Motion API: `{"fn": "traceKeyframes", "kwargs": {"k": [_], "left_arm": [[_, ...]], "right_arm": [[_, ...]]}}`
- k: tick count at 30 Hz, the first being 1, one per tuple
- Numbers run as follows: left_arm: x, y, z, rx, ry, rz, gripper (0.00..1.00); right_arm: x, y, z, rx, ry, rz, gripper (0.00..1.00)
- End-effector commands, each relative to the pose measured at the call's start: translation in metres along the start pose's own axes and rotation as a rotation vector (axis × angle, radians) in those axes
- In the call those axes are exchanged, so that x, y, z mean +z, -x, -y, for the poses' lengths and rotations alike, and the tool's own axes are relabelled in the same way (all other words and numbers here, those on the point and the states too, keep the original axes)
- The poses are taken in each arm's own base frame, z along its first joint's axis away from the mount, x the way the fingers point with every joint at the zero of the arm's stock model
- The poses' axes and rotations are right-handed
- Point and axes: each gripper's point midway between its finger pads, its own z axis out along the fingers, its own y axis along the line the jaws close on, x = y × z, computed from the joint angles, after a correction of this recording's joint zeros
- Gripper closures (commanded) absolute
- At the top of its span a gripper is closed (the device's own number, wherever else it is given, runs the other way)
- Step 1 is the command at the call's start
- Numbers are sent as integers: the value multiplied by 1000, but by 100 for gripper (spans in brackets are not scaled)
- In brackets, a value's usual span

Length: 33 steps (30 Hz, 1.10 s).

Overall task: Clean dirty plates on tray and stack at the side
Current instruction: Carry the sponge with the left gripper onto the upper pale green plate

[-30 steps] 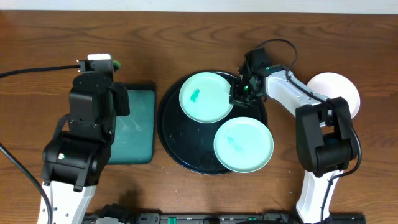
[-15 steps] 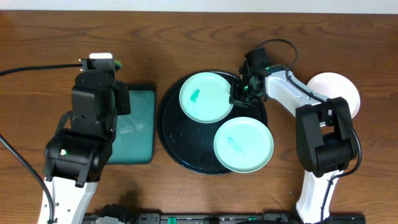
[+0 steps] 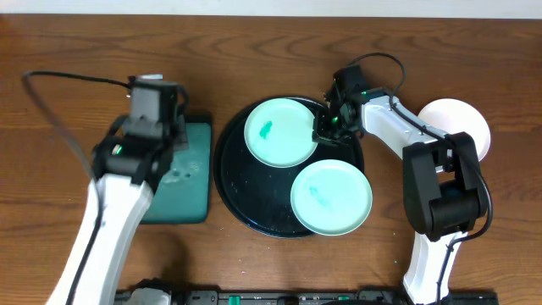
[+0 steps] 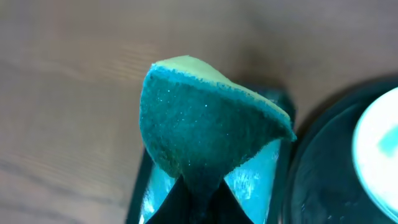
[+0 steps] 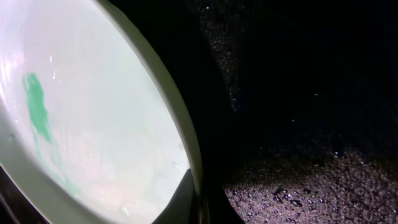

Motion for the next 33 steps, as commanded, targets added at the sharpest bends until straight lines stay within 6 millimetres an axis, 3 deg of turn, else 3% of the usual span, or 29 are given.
{"fn": "traceKeyframes", "kwargs": {"k": [1, 4, 7, 15, 25, 33], "left_arm": [[25, -17, 8, -73, 7, -111, 93], [43, -38, 26, -60, -48, -233, 93], [47, -50, 48, -77, -152, -308, 93], [20, -27, 100, -140, -456, -281, 93], [10, -27, 141, -102, -474, -226, 93], [35, -50, 159, -78, -398, -286, 93]], "right_arm": [[14, -13, 7, -2, -23, -54, 99], [14, -13, 7, -1, -23, -56, 99], [14, -13, 8, 0, -24, -58, 99], [17, -20, 0, -24, -25, -70, 99], [30, -43, -28, -99, -29, -104, 99], [33, -51, -35, -106, -30, -115, 99]]}}
